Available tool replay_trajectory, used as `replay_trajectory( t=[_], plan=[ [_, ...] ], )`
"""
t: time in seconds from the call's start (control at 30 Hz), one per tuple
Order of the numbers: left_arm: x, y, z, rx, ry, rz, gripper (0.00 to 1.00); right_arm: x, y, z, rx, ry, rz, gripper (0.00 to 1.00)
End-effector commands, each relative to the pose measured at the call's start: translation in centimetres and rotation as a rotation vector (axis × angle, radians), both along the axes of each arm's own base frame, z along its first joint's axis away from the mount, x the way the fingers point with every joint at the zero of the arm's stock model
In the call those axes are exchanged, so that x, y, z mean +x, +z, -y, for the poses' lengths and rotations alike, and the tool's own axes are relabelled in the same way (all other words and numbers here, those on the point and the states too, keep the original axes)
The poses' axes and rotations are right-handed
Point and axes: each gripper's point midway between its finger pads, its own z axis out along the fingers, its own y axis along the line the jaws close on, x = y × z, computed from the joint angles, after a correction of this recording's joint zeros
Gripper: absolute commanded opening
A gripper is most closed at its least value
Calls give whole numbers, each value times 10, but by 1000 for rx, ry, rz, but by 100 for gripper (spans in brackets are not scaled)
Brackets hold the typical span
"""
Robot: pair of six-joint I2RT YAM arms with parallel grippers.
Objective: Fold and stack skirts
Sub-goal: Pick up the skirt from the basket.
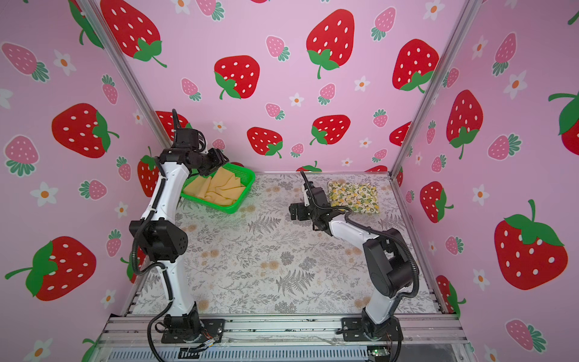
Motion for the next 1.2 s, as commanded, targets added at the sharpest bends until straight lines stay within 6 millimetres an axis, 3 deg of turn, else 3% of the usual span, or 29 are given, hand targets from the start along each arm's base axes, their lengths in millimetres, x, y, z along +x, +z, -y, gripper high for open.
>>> replay_trajectory(
  t=[0.0, 0.2, 0.23, 0.4, 0.7, 1.0, 1.03, 1.07, 1.17],
  plan=[
    [0, -65, -6, 44, -10, -170, 76, -1, -1, -2, -7, 7, -3, 100],
    [2, -128, -15, 117, -15, -312, 89, -5, -9, 1, -18, 5, -16, 100],
    [2, -136, -18, 129, -13, -329, 100, -6, -12, 2, -20, 5, -20, 100],
    [-1, -164, -22, 176, -19, -404, 99, -8, -16, 2, -17, 5, -30, 100],
    [-11, -184, -41, 381, -1, -490, 99, -7, -16, -5, 8, 22, -42, 100],
    [-18, -212, -39, 488, -38, -554, 99, -9, -18, -7, 25, 27, -51, 100],
    [-18, -211, -38, 496, -42, -553, 98, -10, -19, -7, 24, 28, -53, 100],
    [-21, -227, -38, 507, -54, -584, 95, -10, -18, -7, 26, 29, -53, 100],
    [-24, -240, -34, 514, -80, -609, 79, -12, -20, -7, 27, 31, -57, 100]
  ],
)
